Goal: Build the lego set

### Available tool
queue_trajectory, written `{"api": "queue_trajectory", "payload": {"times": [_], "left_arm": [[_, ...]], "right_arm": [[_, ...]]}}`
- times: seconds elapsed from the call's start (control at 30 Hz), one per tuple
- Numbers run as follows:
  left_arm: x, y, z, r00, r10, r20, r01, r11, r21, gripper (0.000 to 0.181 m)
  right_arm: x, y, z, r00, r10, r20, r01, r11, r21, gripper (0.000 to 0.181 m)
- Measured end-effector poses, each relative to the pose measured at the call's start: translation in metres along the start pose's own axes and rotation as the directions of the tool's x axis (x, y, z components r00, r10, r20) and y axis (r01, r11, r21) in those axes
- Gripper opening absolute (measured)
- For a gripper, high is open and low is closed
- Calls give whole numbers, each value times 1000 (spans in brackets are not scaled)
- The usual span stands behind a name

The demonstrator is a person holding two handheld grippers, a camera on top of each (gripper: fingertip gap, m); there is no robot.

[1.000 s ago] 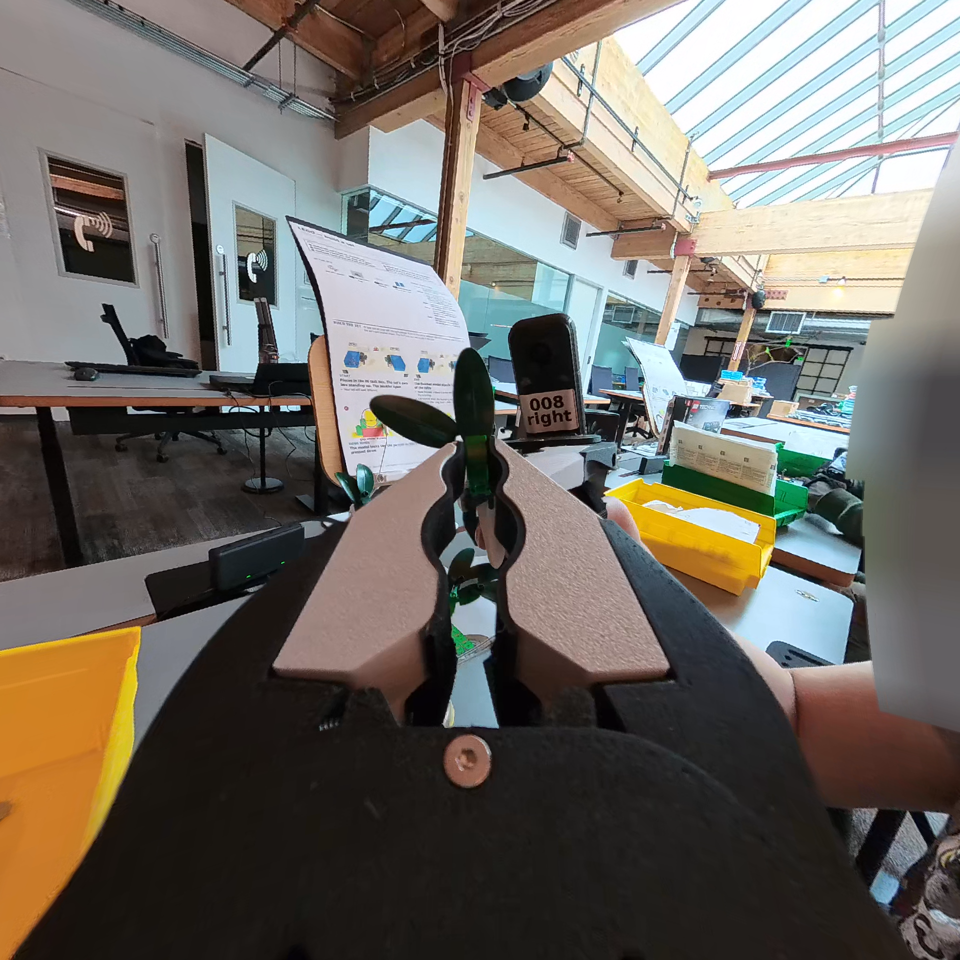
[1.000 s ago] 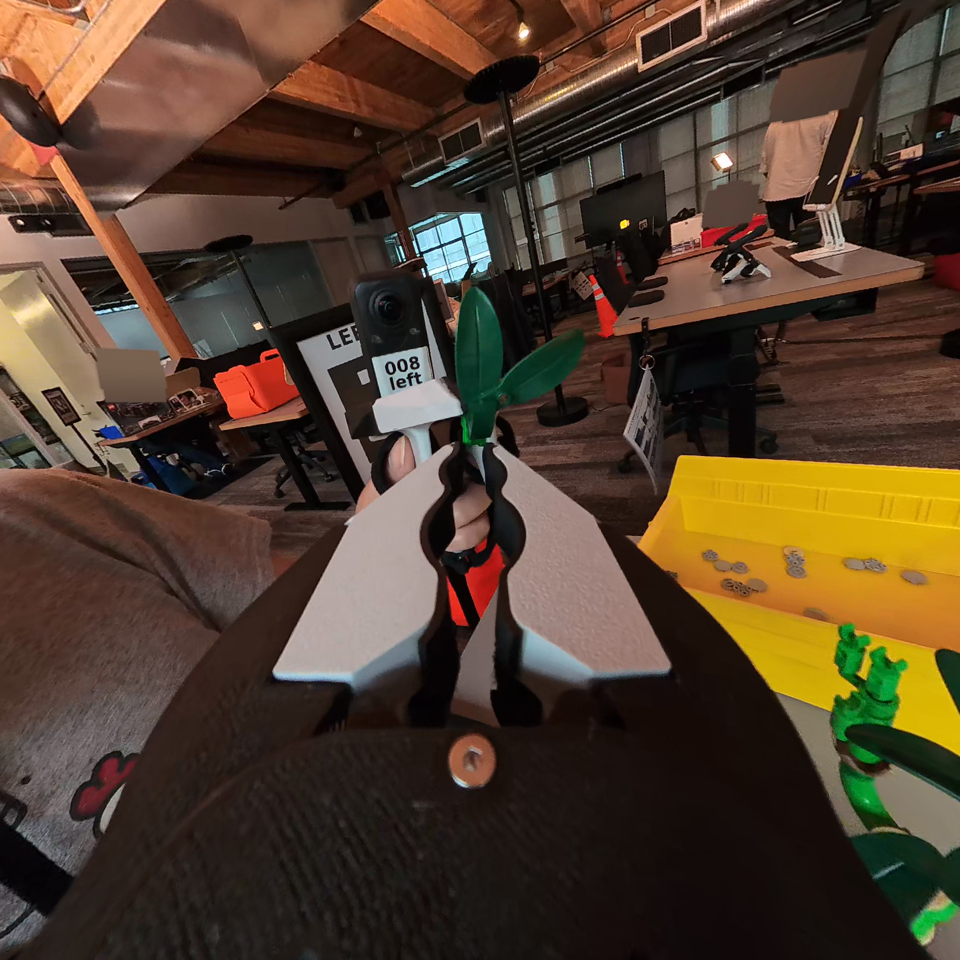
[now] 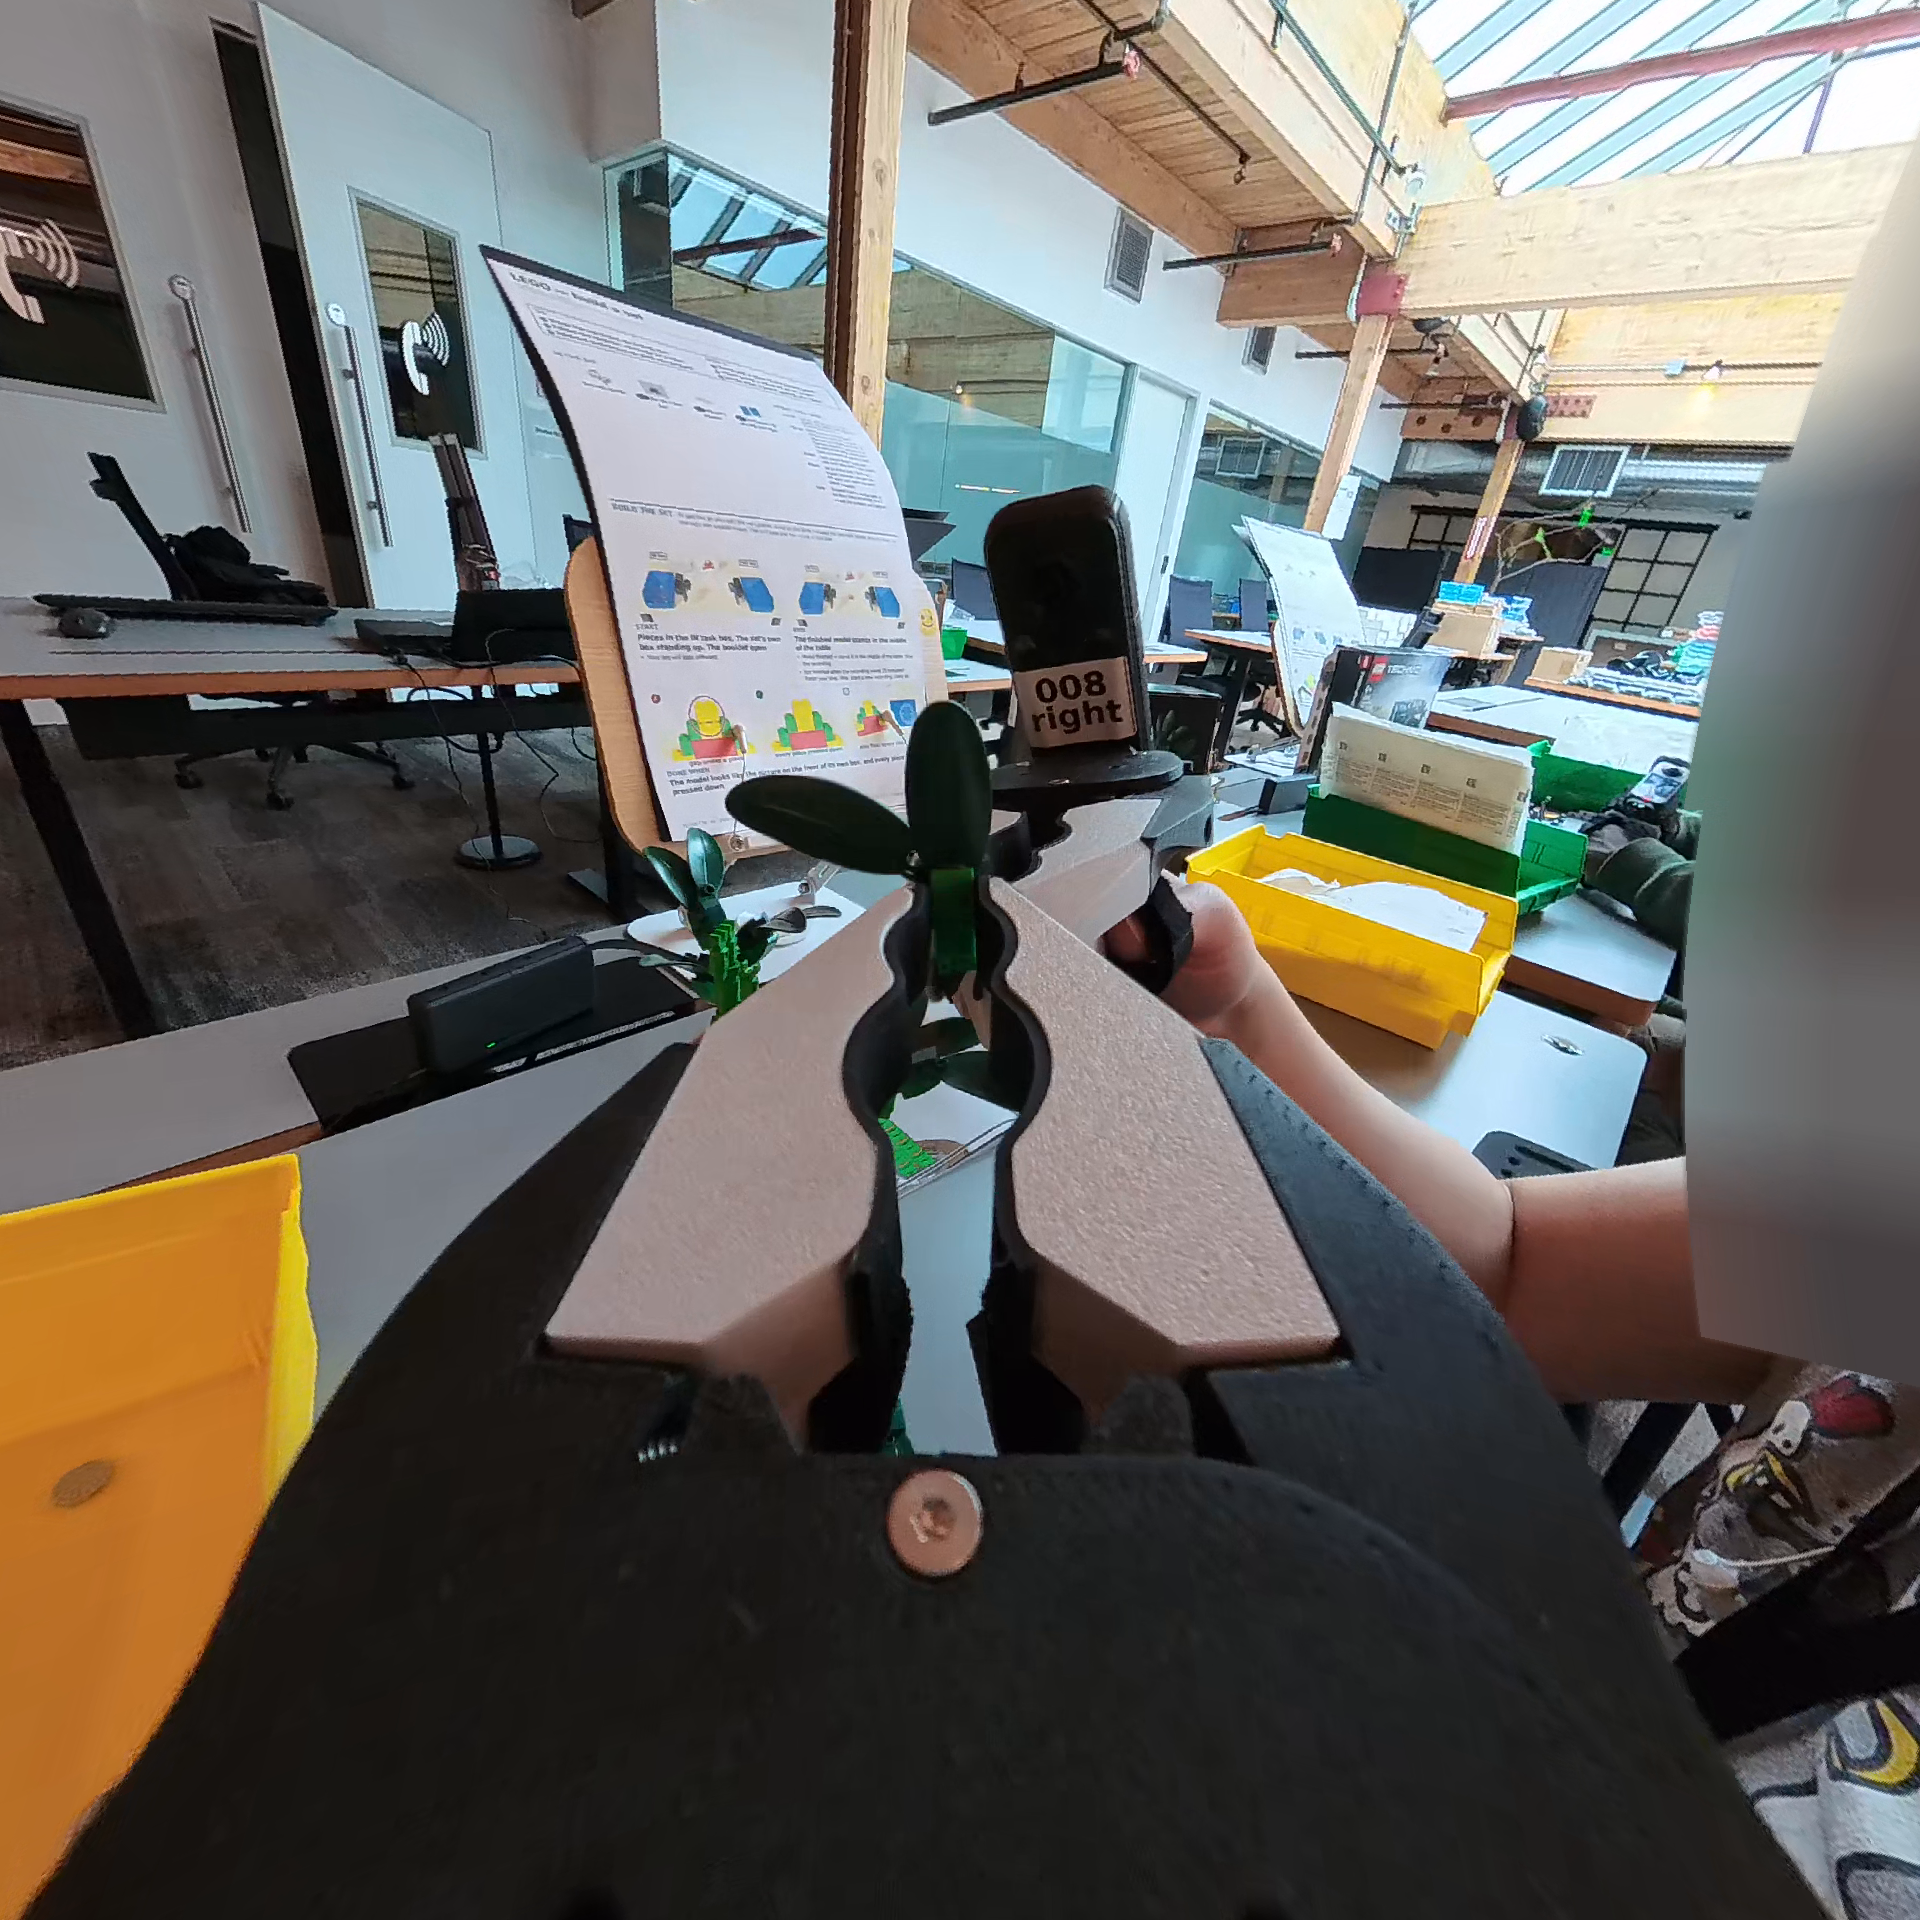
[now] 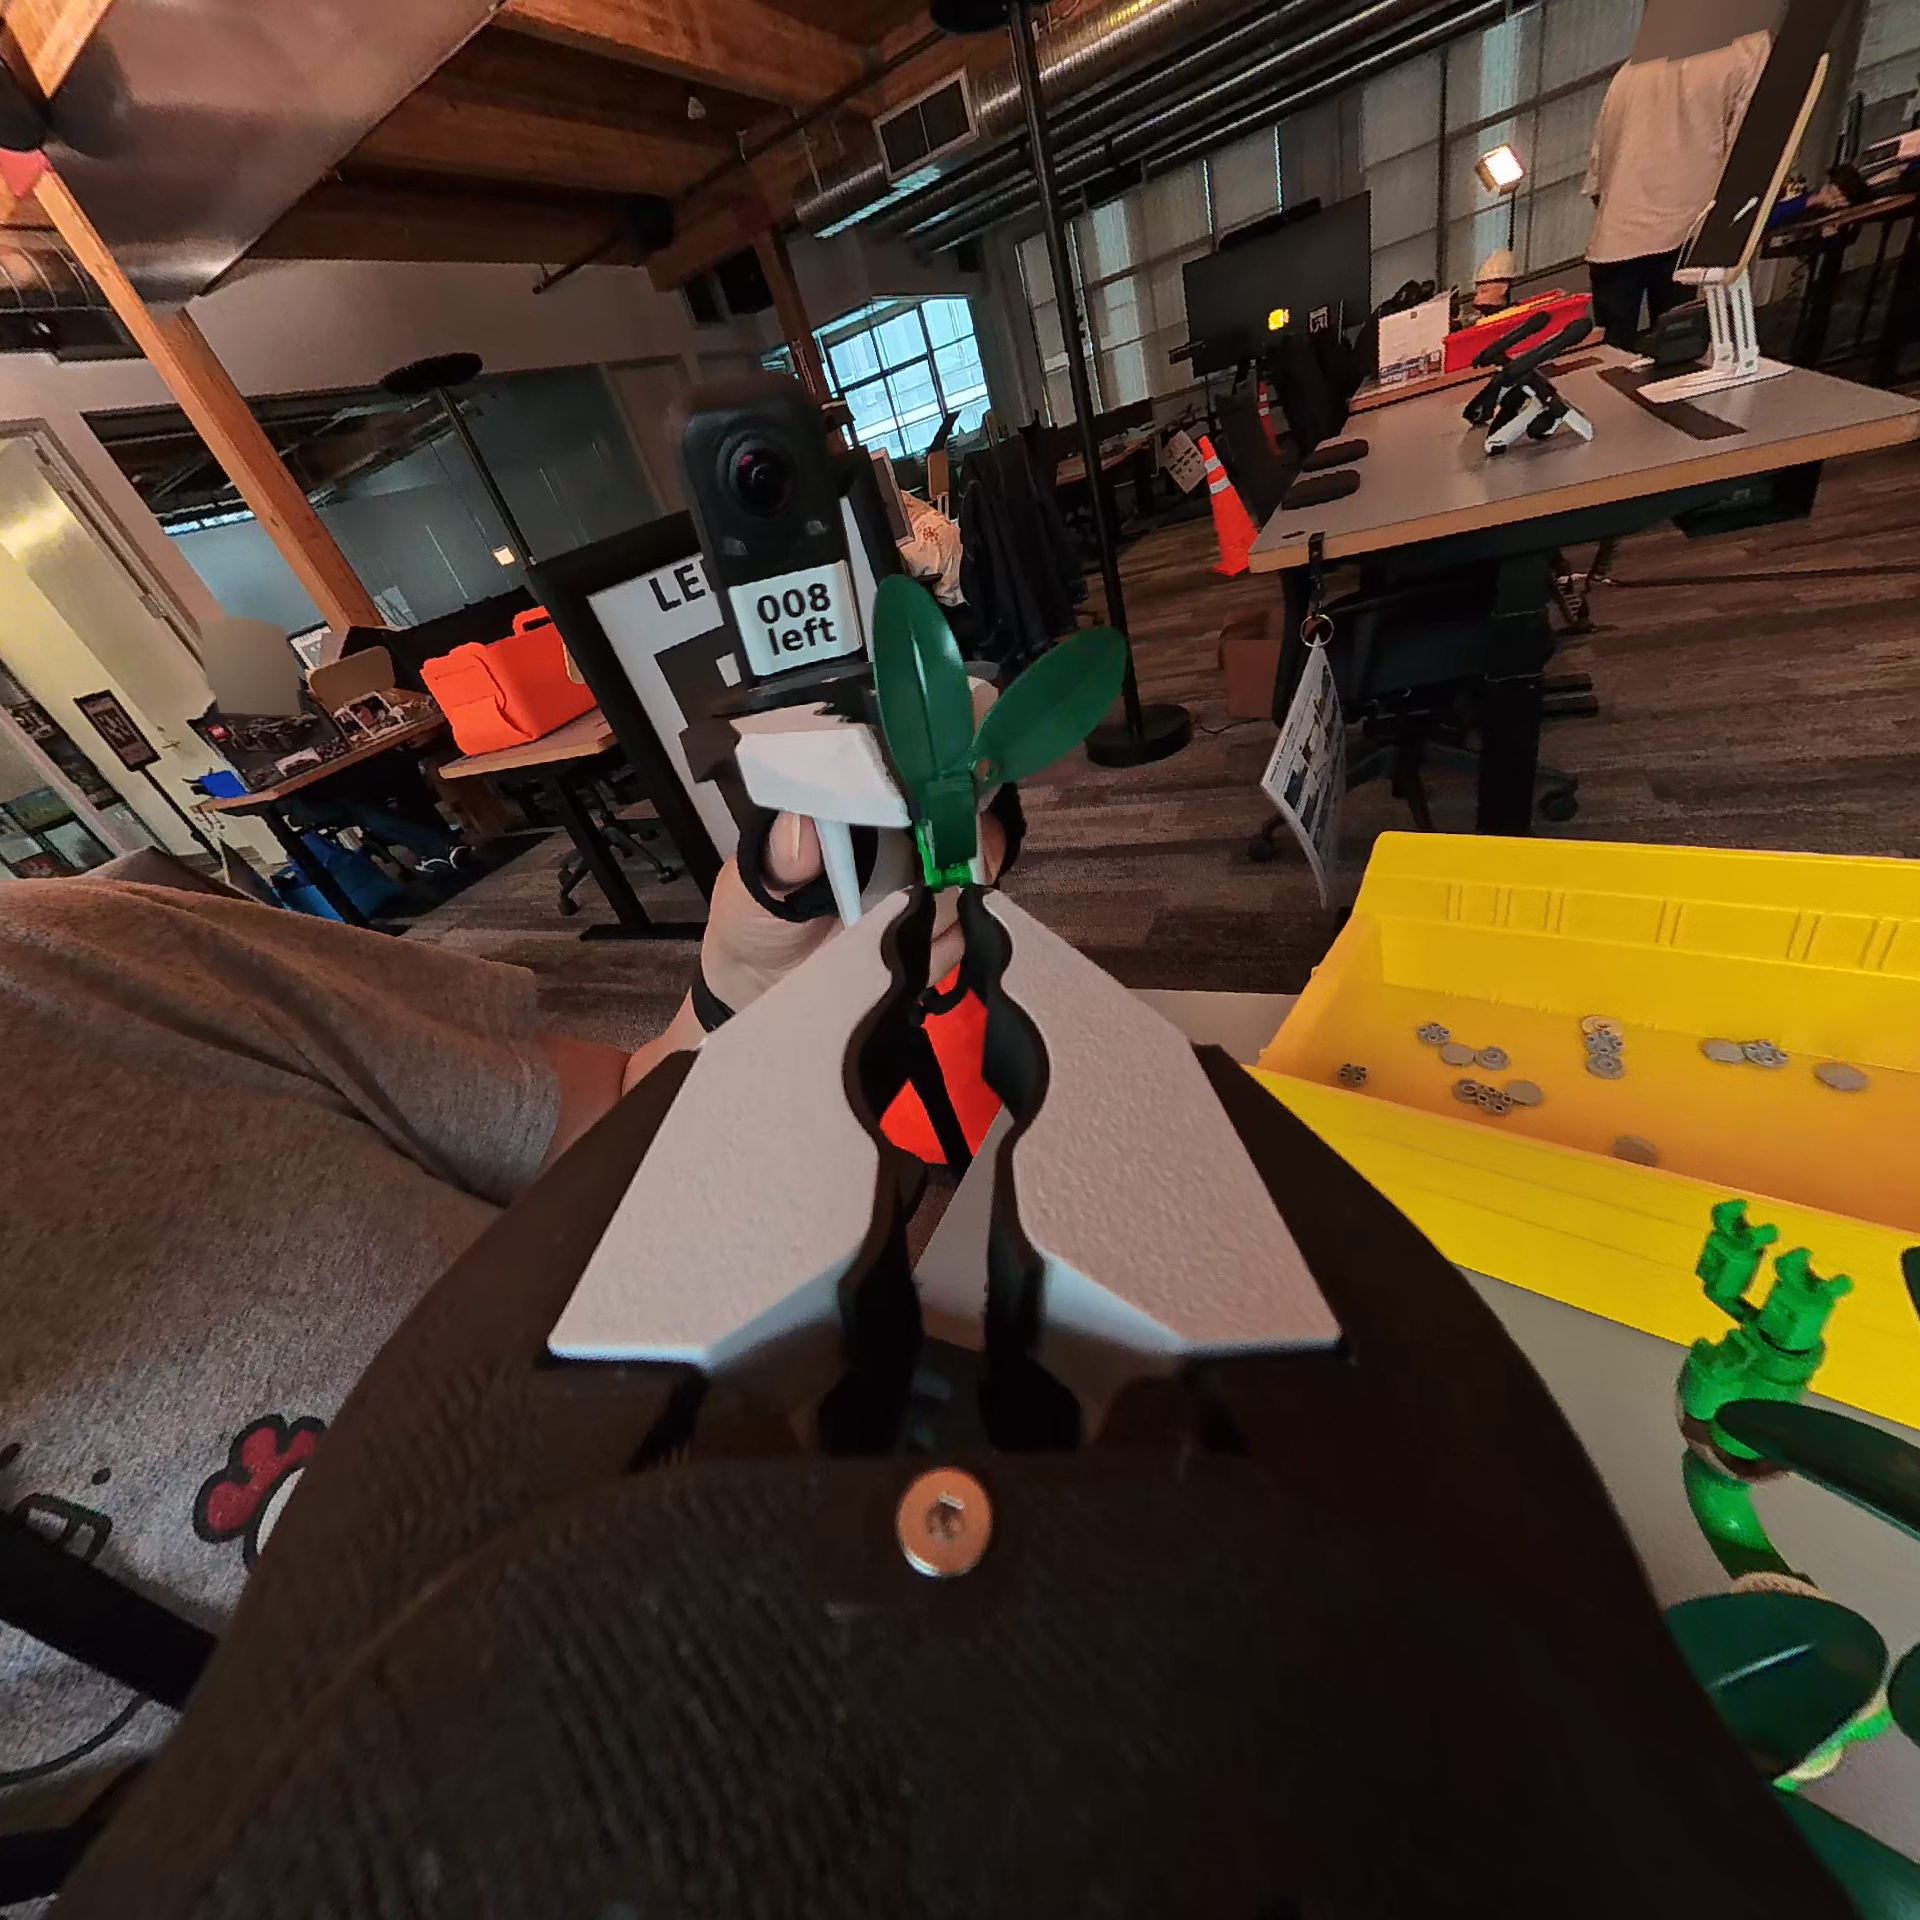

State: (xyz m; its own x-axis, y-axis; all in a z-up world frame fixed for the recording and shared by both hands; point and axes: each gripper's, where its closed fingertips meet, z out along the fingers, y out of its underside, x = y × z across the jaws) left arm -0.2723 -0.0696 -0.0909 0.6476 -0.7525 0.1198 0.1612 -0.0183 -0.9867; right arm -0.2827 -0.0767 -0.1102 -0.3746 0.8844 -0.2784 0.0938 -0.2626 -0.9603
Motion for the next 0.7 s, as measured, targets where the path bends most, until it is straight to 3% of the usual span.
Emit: {"api": "queue_trajectory", "payload": {"times": [0.33,0.47,0.7], "left_arm": [[-3,3,-1,1000,-12,-5,11,1000,-25,5],[-5,0,-1,998,-54,-28,54,999,1,5],[0,1,3,995,-79,-58,80,996,25,5]], "right_arm": [[2,3,-3,1000,-20,-2,20,1000,-19,0],[8,0,-10,997,-66,-48,65,998,-16,16],[5,-7,-10,1000,-18,9,18,999,49,16]]}}
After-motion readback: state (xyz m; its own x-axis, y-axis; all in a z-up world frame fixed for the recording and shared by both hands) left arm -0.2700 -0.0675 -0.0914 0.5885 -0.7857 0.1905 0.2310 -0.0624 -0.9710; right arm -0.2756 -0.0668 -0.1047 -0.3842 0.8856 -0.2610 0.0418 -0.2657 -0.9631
